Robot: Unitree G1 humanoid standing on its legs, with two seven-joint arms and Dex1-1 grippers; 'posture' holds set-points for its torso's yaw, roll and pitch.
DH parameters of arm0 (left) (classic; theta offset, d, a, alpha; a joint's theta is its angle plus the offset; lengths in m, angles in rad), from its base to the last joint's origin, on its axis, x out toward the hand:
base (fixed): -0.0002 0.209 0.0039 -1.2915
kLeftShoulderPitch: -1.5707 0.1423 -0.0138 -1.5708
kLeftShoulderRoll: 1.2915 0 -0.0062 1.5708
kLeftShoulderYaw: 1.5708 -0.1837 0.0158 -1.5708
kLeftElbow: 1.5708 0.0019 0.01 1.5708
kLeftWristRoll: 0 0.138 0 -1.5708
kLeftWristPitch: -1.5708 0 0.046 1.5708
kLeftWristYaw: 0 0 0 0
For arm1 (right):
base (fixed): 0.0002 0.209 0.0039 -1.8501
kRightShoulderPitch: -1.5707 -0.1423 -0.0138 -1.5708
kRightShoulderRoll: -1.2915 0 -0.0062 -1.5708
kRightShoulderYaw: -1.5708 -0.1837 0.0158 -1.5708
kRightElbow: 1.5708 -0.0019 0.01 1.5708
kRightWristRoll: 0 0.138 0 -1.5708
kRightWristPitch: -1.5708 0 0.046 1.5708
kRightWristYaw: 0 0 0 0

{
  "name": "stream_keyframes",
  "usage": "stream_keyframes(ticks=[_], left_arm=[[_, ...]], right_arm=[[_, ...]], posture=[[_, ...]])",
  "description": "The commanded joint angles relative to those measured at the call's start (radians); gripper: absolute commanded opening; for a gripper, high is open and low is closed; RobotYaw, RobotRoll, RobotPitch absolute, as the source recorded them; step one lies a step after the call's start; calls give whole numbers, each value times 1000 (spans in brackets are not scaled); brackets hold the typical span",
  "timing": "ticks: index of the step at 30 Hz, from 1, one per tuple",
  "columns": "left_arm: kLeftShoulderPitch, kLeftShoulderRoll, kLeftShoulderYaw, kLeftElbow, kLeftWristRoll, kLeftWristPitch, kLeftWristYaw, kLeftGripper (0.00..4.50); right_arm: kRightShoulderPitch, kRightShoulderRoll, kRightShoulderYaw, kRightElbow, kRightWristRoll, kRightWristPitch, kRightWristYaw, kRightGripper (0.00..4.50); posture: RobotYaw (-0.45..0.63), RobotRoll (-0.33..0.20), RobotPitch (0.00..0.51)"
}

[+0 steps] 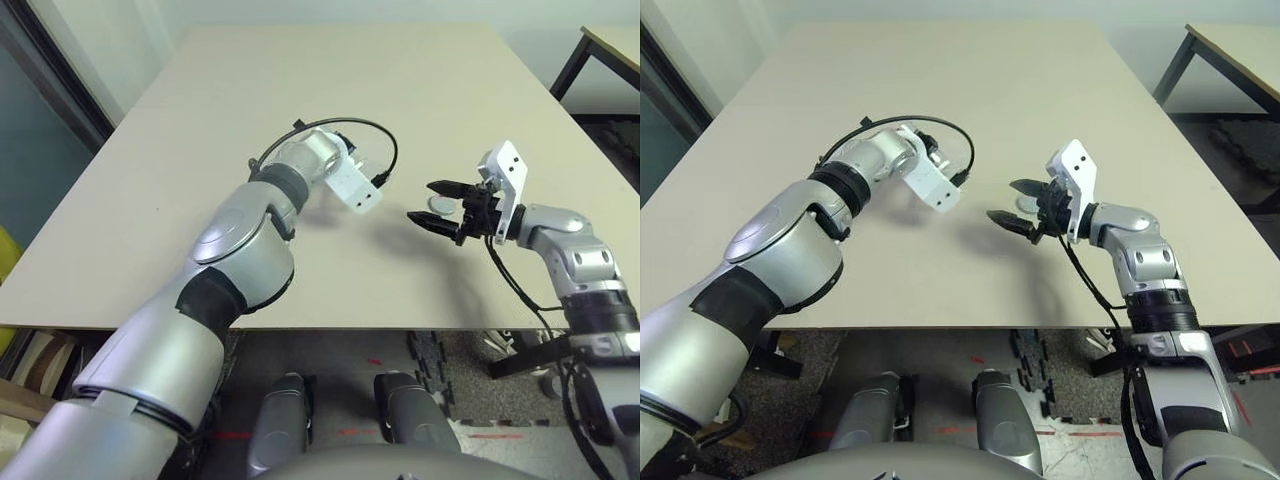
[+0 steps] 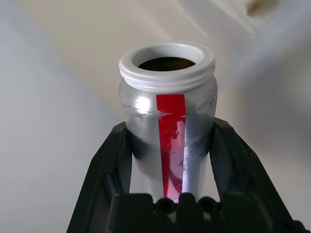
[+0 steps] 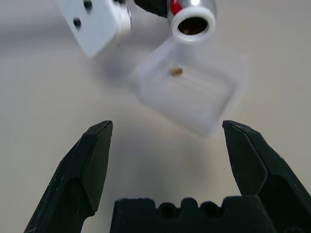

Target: Pour the medicine from the bottle into the box.

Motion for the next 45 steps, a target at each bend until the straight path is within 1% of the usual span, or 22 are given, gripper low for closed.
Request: stream_keyframes(ticks=[1,3,10,13,18,22,26,30,33,35,38,41,43,44,45], left_arm=[[-8,-8,45,6,-39,-5,-16,2448],[-8,-5,59,5,-46,-8,-16,2448],[4,9,164,0,-129,-8,-54,2448],[12,24,250,-5,-206,2,-93,2448],[24,38,441,-18,-379,32,-156,2448],[47,56,613,-33,-541,72,-213,2448],[83,82,733,-50,-653,96,-243,2448],[139,113,819,-73,-742,96,-255,2448],[198,130,881,-101,-810,46,-256,2448],[245,148,888,-119,-817,1,-230,2448],[301,149,972,-139,-911,-6,-209,2448],[360,157,1005,-166,-945,-53,-184,2448],[379,158,1031,-172,-976,-50,-163,2448],[386,157,1040,-175,-988,-50,-158,2448],[394,158,1040,-178,-991,-54,-156,2448]], right_arm=[[-5,-19,-24,-5,13,11,-4,4500],[-19,-21,-19,4,12,12,-1,4500],[-61,-25,-3,51,0,-2,24,4500],[-70,-25,-1,64,-2,-4,33,4500],[-80,-28,4,79,-7,-10,46,4500],[-93,-32,6,92,-9,-13,55,4500],[-93,-32,7,91,-10,-12,61,4500],[-88,-31,10,87,-10,-11,65,4500],[-87,-29,13,86,-11,-13,68,4500],[-93,-26,13,92,-12,-13,68,4500],[-102,-25,13,105,-13,-15,72,4500],[-108,-26,9,116,-9,-10,77,4500],[-108,-27,10,122,-8,-8,83,4500],[-108,-30,12,128,-10,-10,88,4500],[-107,-33,14,132,-14,-13,91,4500]], posture=[[-207,0,68],[-197,0,65],[-166,0,62],[-150,0,62],[-139,0,62],[-129,0,67],[-125,0,72],[-117,0,73],[-106,0,67],[-104,0,77],[-87,0,85],[-72,0,92],[-70,0,94],[-68,0,106],[-68,0,100]])
